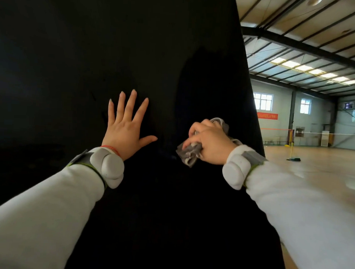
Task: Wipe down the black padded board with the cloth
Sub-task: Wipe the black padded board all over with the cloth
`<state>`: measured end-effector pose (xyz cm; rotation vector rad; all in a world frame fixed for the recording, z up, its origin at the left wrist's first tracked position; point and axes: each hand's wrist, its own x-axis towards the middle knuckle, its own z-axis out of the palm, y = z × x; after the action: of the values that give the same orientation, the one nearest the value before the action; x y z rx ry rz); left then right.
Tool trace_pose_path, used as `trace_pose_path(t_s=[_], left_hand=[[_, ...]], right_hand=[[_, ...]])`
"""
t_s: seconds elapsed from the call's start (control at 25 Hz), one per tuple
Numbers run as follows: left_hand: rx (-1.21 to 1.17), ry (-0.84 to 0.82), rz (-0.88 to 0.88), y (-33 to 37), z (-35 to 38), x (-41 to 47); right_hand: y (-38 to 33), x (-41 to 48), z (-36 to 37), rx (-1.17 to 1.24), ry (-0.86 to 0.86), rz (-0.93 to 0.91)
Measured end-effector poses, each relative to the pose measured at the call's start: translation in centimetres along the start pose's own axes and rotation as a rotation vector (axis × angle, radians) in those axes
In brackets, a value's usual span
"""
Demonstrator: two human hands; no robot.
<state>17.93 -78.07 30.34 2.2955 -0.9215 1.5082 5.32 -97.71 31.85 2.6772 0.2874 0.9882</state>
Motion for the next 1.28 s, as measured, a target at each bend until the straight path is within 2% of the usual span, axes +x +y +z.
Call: trace_pose_path(t_s=[0.04,0.2,0.24,0.36,0.6,0.76,0.8,0.92,0.96,1.04,1.28], left_hand=[[0.004,-0.02,-0.008,0.0,0.1,0.0],[0.022,-0.048,-0.022,-0.3,0.3,0.4],[0.026,-0.056,-0.024,-0.4,0.4,0.4],[0.026,-0.07,-0.021,-0.3,0.6,0.1],[-0.013,-0.024,0.003,-0.1,-0.2,-0.4],[0.011,-0.064,-0.014,-0.2,0.1,-1.6],[0.019,-0.092,-0.022,-0.3,0.3,-1.6],[0.035,-0.126,-0.033,-0.5,0.5,-1.3],[0.029,-0.122,-0.03,-0.5,0.6,-1.3],[0.017,-0.112,-0.025,-0.5,0.8,-1.5],[-0.011,-0.066,-0.012,0.1,0.0,-1.9]], right_hand=[[0.3,0.6,-0.8,-0.017,0.001,0.038],[1.3,5.9,-5.3,-0.003,0.513,0.334],[1.3,7.2,-5.7,0.017,0.561,0.391],[1.0,8.4,-4.4,0.005,0.517,0.416],[-0.5,2.4,0.7,0.008,0.311,0.1],[-0.8,-0.3,0.9,-0.014,-0.034,0.0],[-0.4,0.1,0.0,-0.027,-0.015,0.032],[0.3,3.4,-3.1,0.008,0.392,0.252],[0.3,4.4,-3.5,0.029,0.479,0.311],[0.0,5.3,-2.6,0.031,0.49,0.344],[-1.3,0.9,2.1,0.062,0.305,0.135]])
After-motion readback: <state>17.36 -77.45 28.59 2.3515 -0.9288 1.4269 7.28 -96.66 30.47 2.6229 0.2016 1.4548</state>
